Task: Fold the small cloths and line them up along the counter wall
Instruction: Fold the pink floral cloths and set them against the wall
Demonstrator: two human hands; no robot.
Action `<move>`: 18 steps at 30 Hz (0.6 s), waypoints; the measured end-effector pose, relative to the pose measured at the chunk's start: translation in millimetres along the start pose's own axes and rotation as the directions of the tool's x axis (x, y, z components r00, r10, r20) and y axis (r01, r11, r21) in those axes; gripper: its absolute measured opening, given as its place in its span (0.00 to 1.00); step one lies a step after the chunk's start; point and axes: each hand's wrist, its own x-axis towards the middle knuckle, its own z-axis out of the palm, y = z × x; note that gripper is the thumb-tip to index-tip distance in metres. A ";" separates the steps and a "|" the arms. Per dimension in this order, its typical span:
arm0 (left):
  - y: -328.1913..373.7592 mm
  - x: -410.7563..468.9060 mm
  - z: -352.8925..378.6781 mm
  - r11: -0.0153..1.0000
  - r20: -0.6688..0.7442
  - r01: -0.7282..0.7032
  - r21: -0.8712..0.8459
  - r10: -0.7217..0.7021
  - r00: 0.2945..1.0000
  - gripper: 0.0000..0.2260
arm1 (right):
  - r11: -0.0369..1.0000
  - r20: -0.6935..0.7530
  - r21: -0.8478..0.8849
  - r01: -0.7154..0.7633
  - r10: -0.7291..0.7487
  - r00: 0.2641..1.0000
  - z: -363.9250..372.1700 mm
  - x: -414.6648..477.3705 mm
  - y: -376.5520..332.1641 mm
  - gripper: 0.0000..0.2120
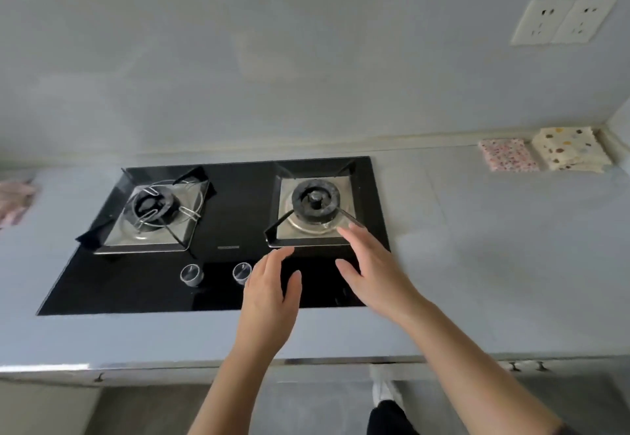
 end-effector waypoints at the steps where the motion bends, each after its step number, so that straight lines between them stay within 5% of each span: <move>1: -9.5 -4.3 -14.8 1.000 -0.027 0.016 -0.009 -0.016 1.000 0.16 | 1.000 0.002 -0.010 0.016 -0.016 1.000 7.3 1.2 -13.9 0.26; 8: -71.4 -2.1 -80.0 0.991 -0.148 0.113 -0.066 -0.122 0.982 0.14 | 0.995 0.096 -0.067 0.068 -0.062 0.994 59.0 33.1 -76.8 0.26; 18: -212.2 63.2 -187.4 0.963 -0.158 0.255 0.086 -0.240 0.958 0.13 | 0.986 0.234 -0.020 0.163 -0.154 0.960 171.0 170.8 -175.2 0.25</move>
